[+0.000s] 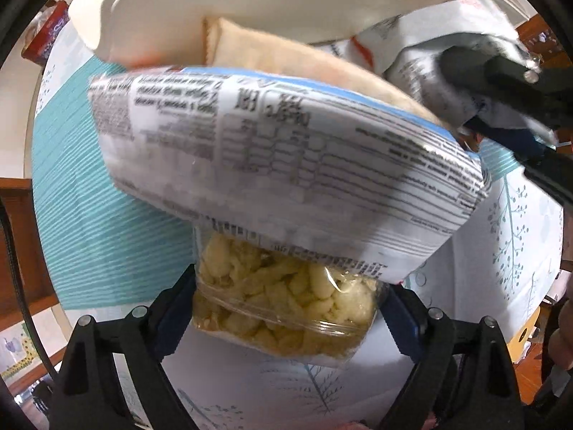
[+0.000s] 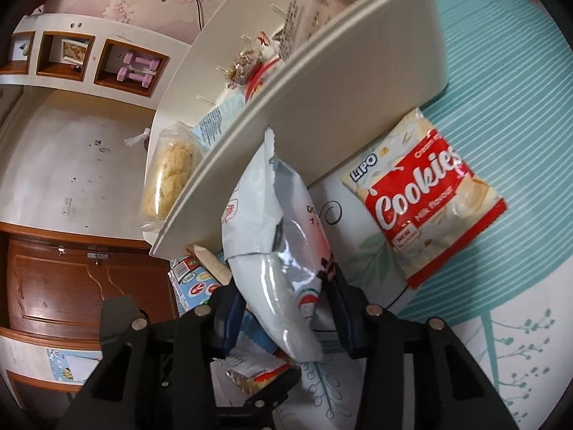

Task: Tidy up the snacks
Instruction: 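Lift both held bags and carry them over the white tray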

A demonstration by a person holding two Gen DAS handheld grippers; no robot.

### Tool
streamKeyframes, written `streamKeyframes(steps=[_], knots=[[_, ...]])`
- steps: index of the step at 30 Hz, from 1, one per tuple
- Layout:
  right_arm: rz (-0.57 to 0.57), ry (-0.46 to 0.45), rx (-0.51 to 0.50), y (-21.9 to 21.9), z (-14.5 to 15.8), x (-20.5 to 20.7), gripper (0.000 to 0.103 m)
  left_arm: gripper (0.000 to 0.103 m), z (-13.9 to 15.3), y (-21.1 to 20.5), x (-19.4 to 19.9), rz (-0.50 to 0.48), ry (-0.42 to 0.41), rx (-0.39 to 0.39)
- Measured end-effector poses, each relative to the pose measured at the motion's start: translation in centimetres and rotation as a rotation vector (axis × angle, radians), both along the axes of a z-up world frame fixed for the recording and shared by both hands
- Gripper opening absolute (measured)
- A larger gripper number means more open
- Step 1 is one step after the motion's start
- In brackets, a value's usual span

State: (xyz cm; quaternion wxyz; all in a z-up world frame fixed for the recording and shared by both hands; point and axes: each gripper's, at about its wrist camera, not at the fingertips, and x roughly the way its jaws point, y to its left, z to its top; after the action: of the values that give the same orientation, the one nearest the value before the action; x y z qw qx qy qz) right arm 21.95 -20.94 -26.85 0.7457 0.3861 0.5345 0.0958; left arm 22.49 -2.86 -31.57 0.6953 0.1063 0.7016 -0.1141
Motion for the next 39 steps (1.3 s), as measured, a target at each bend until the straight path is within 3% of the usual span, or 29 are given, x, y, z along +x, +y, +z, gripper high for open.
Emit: streamKeyframes(steps=[8, 17, 23, 30, 39], knots=[[-0.016, -0.024, -0.062, -0.7, 2.5, -1.9, 0.041, 0.092, 1.4, 0.1, -1.2, -0.017, 0.003, -0.003], [0.000, -0.137, -0.137, -1.2, 8.0, -4.5, 0.040, 0.092, 8.5, 0.6, -1.6, -0.020, -0.109, -0.132], [0.075, -0.225, -0.287, 0.0, 12.4, -5.1, 0.040, 0.092, 13.6, 0.3, -0.2, -0.011, -0.183, -0.217], [0.122, -0.386, -0.433, 1.2, 17.3, -5.1, 0.041, 0.092, 18.1, 1.6, 3.4, 0.040, -0.304, -0.212], [0.132, -0.525, -0.620, 1.4, 20.6, -2.9, 0.041, 0.092, 22.1, 3.0, 7.7, 0.120, -0.417, -0.249]])
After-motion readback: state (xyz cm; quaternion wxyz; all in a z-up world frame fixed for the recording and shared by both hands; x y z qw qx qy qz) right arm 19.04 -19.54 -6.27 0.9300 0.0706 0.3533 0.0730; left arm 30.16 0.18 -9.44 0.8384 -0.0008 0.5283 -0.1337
